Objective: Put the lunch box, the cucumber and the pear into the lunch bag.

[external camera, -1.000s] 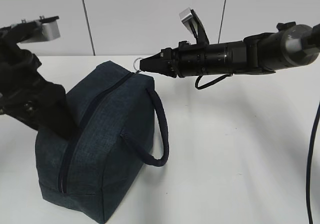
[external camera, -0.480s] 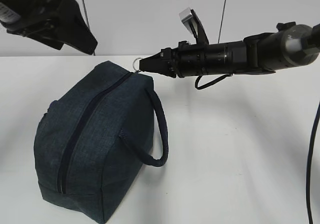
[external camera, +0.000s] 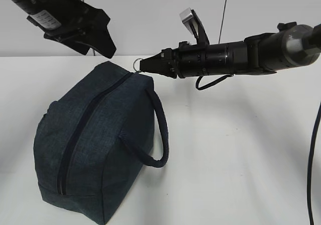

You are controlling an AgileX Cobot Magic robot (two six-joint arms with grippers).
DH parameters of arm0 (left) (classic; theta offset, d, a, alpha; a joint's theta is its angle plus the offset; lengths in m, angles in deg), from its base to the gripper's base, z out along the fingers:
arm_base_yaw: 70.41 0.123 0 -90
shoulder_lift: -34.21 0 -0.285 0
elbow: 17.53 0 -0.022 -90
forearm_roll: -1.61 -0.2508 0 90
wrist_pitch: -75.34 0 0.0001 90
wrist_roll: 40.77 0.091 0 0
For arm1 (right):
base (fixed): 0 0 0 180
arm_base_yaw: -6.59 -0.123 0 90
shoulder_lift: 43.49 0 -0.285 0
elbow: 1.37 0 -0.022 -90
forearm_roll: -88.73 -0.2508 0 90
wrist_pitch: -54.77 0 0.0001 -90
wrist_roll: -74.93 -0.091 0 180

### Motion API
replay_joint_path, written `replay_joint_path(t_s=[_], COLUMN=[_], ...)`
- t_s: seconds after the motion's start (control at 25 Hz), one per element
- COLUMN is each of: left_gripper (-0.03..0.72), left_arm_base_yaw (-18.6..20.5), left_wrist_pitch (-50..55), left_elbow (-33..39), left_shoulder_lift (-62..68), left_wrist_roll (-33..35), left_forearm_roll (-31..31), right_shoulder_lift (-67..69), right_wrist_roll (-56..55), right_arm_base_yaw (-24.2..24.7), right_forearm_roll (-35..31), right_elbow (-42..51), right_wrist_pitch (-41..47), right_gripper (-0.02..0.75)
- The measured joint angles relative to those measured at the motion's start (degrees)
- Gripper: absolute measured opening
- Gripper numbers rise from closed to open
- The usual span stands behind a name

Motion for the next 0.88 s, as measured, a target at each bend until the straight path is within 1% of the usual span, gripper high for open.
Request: replay_joint_path(t_s=[0.28,0.48,0.56,0.72,0.88], left_gripper=[0.405,0.400,0.384,0.332,0.218], left_arm_base_yaw=[0.00,0.00,0.00,0.00,0.00], left_wrist_pitch=[3.01,3.84,3.84,3.83,3.89], left_elbow=[-4.79,-5.80,-6.04,-6.05,-6.05], left_shoulder_lift=[5.99,8.14,8.71,9.76,10.41], left_wrist_roll=[0.00,0.46,0.48,0.61,0.66], left_forearm_roll=[-0.27,-0.46,-0.53,-0.81,-0.81], right_shoulder_lift=[0.05,0.05,0.05,0.05,0.05], right_wrist_roll=[0.00,-0.09,-0.09,-0.09,-0.09], right_arm_base_yaw=[0.00,0.00,0.00,0.00,0.00], right_forearm_roll=[0.10,0.10,0.10,0.10,0.12], right_elbow=[0.00,0.00,0.00,0.00,0.00], right_wrist_pitch=[0.04,0.04,0.04,0.04,0.04], right_gripper=[0.018,0.018,0.018,0.018,0.018])
